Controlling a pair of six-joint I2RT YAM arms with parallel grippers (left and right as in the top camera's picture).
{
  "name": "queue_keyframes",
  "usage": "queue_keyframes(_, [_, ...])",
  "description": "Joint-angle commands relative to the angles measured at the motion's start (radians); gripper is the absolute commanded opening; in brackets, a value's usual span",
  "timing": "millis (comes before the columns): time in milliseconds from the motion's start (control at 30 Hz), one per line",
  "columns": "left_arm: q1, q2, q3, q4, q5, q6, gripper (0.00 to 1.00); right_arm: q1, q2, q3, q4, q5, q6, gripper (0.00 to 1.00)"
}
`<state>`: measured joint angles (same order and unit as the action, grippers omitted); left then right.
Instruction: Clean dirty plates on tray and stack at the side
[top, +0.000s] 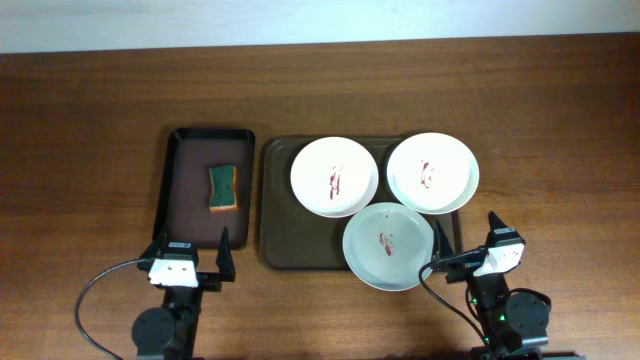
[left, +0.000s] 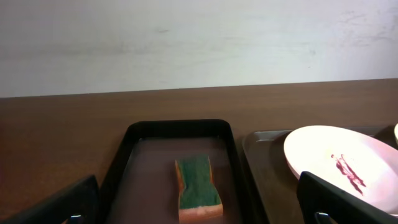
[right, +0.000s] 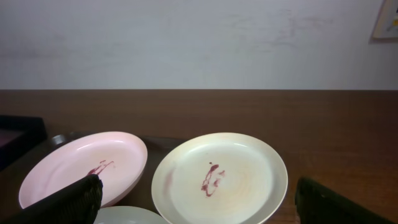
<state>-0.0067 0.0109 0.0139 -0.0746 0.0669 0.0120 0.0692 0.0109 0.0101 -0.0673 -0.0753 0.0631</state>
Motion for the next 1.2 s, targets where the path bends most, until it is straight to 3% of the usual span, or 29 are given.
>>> queue_keyframes(0, [-0.004,-0.005,-0.005,-0.002,-0.004,0.019,0.99,0.003,-0.007,-0.005,-0.005,0.005,-0.003,0.99])
queue_keyframes(1167, [-0.004,-0.005,-0.005,0.014,-0.003,0.019,0.99,0.003,-0.007,-0.005,-0.005,0.001,-0.003,0.98])
